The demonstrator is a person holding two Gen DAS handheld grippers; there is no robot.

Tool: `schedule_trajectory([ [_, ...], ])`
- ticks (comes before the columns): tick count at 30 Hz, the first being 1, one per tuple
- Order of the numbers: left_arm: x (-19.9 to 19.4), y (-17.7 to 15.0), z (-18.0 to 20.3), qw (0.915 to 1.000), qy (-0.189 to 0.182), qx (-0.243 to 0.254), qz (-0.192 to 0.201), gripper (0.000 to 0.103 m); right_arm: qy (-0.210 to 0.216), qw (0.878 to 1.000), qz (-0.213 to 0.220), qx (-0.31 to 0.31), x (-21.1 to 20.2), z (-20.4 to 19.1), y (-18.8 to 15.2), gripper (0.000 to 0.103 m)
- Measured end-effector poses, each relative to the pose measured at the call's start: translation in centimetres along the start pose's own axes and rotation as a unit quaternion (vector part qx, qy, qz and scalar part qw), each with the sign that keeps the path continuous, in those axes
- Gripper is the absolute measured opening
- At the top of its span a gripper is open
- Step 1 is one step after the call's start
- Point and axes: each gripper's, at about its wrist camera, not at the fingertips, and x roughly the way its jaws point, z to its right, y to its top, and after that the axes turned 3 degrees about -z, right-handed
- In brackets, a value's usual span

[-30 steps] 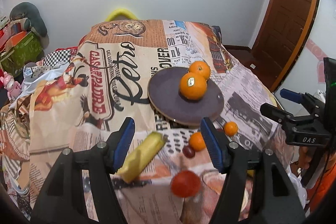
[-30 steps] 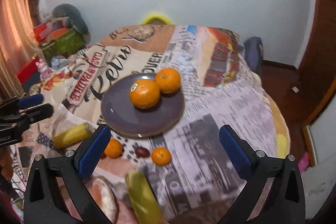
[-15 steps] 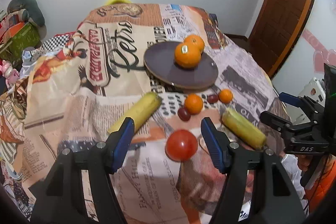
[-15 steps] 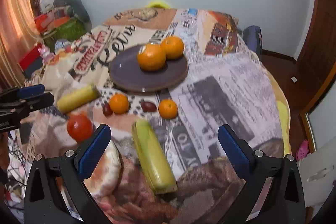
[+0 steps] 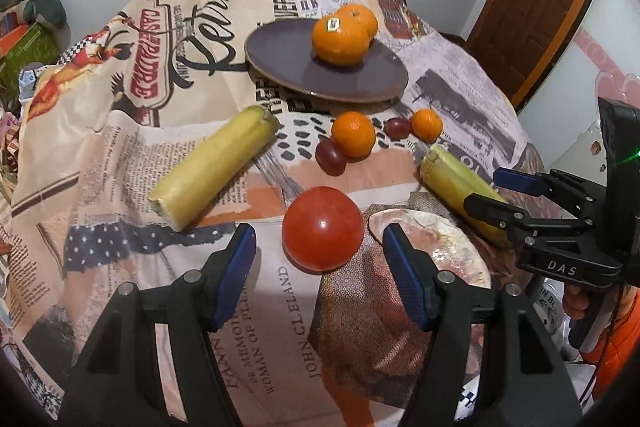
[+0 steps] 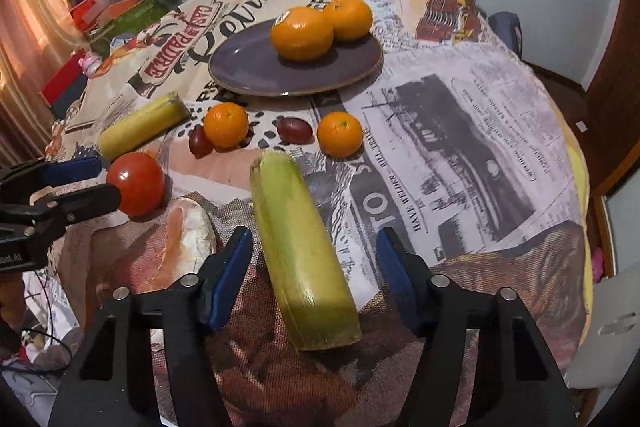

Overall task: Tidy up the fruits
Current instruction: 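Grasp the red tomato with the left gripper while the right gripper grasps the green corn cob, then place the tomato on the plate with the left gripper while the right gripper sets the corn beside it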

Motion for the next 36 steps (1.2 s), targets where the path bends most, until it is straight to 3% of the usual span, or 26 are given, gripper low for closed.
schedule_trajectory([
  [5, 1.3, 0.2, 0.0, 1.0000, -0.004, 0.000, -0.007, 0.066, 0.018, 1.000, -0.020, -0.007, 1.2, -0.5, 0.2, 0.044],
  [9, 2.4, 0.4, -0.2, 0.9999, -0.006, -0.005, -0.015, 0.065, 0.016, 0.999, -0.024, -0.017, 1.8, -0.8, 0.5, 0.043],
  [12, 2.9, 0.5, -0.3, 0.9998, -0.009, -0.008, -0.015, 0.057, 0.032, 0.999, -0.026, -0.003, 1.9, -0.2, 0.6, 0.043],
  [13, 3.0, 0.5, -0.3, 0.9998, -0.011, -0.009, -0.017, 0.049, 0.036, 0.999, -0.025, 0.001, 1.8, 0.0, 0.6, 0.043],
  [19, 2.9, 0.6, -0.2, 0.9997, -0.015, -0.011, -0.017, 0.047, 0.050, 0.998, -0.016, 0.027, 1.3, 0.6, 0.7, 0.035],
  [36, -1.8, 3.6, -0.9, 0.9983, -0.009, -0.013, 0.055, 0.046, 0.034, 0.997, 0.061, 0.036, -3.0, 1.2, 3.8, 0.035],
])
